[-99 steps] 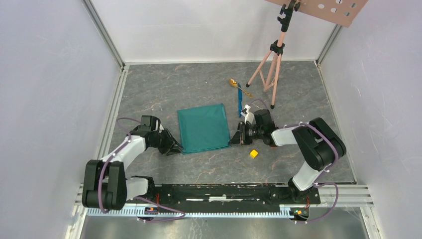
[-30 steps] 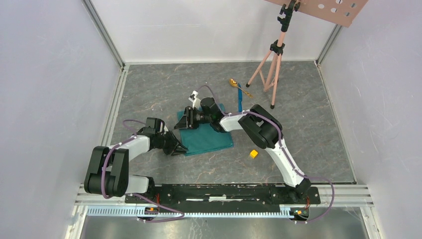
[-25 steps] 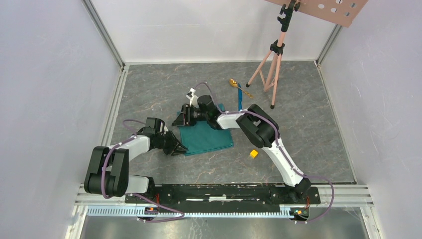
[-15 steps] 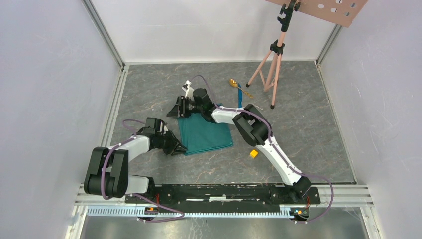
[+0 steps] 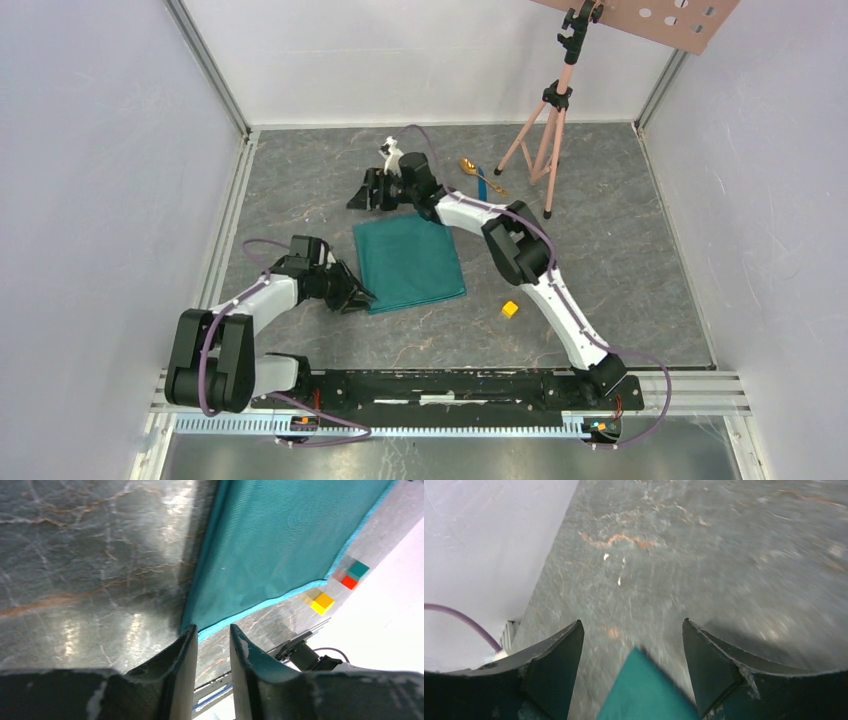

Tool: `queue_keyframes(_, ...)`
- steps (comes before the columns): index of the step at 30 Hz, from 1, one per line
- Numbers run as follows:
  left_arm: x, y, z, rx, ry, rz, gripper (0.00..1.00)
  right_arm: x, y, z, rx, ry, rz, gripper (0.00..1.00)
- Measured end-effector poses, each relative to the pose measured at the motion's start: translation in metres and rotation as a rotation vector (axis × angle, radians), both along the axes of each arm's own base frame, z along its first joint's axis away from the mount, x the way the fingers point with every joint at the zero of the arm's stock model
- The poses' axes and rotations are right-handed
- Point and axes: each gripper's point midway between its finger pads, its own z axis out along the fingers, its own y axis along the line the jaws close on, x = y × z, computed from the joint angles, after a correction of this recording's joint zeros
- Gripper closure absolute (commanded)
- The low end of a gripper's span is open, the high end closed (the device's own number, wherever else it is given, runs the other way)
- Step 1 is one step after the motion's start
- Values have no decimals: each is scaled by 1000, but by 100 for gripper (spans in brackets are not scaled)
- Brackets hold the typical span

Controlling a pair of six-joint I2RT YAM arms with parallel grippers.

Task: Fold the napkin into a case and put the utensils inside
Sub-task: Smooth out the square-folded napkin at the center of the board.

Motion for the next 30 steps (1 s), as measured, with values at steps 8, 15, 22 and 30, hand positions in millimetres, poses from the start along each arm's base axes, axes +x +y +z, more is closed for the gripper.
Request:
queue_keyframes(8, 41, -8, 59, -41, -162, -11, 56, -25, -94, 105, -18, -85, -24, 24)
queue_keyframes(15, 115, -12, 85, -40, -210, 4, 59, -45, -138, 101, -2, -65, -12, 24)
queue_keyframes(22, 179, -1, 44, -5, -114, 52, 62, -54, -143, 43, -51, 52, 25, 25)
queue_keyframes(30, 193, 19, 12, 41, -46, 107, 62, -52, -149, 7, -82, 106, 22, 26)
